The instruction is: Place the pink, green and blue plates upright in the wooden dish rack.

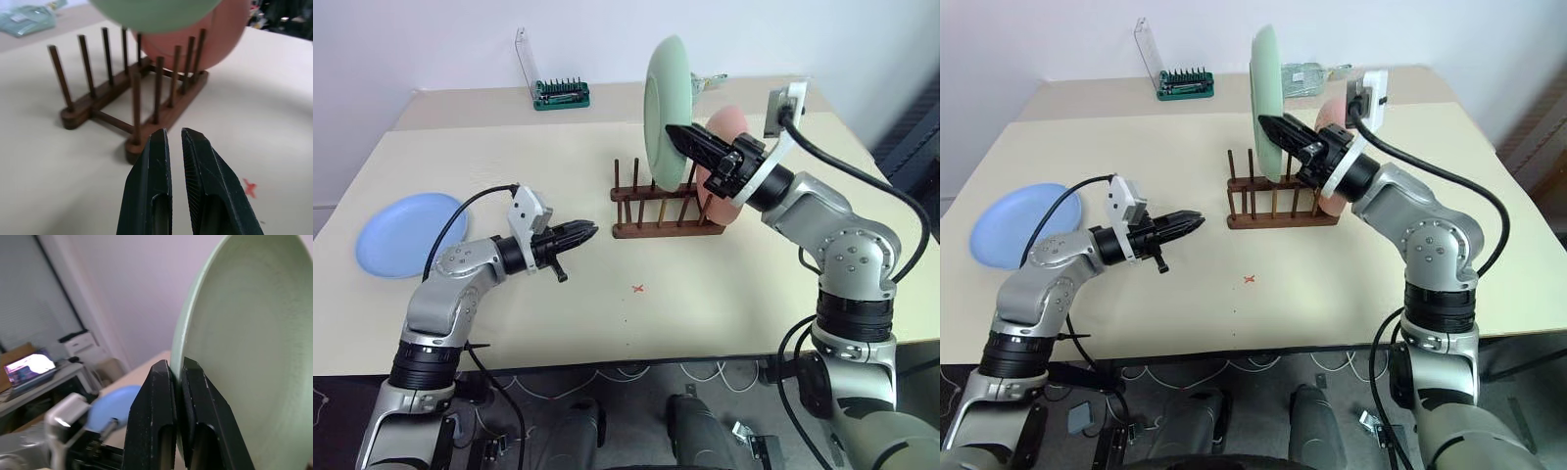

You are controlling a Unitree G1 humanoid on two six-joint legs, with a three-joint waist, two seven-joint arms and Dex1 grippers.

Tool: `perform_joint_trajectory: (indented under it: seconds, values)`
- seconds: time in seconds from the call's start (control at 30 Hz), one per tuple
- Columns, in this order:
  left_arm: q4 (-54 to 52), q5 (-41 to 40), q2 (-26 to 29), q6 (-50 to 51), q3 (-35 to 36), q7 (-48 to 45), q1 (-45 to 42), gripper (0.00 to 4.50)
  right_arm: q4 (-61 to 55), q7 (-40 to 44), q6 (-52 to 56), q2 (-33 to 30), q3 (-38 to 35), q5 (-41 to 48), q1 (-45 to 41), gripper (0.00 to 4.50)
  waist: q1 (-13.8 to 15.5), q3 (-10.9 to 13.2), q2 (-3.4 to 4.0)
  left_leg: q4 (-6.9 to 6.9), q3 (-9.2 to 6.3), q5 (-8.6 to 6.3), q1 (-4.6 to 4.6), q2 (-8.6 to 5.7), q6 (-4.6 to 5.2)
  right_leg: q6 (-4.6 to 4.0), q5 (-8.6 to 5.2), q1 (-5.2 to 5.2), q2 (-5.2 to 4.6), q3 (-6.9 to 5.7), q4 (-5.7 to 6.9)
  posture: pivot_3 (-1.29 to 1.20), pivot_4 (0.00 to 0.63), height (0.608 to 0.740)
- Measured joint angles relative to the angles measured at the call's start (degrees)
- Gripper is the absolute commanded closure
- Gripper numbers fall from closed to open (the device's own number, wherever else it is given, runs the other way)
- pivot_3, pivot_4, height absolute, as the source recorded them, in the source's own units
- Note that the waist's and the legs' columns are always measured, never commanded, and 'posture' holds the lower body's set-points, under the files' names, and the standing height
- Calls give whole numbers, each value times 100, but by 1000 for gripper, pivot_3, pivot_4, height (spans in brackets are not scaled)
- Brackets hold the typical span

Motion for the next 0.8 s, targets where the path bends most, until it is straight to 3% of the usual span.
perform_joint_trajectory:
  seconds: [0.77,0.8]
  values:
    - [-55,-5,-55,-92,-14,-2,55,4065,312,-456,64,291,-89,-351,323,4486,-3,0,0,-2,1,0,0,1,0,0,0,-1,0,1,0,0,150,740]
    - [-55,-5,-55,-95,-14,2,55,4065,312,-477,78,308,-89,-355,344,4176,-2,0,0,-1,1,0,0,0,0,0,0,-1,0,1,0,0,150,740]
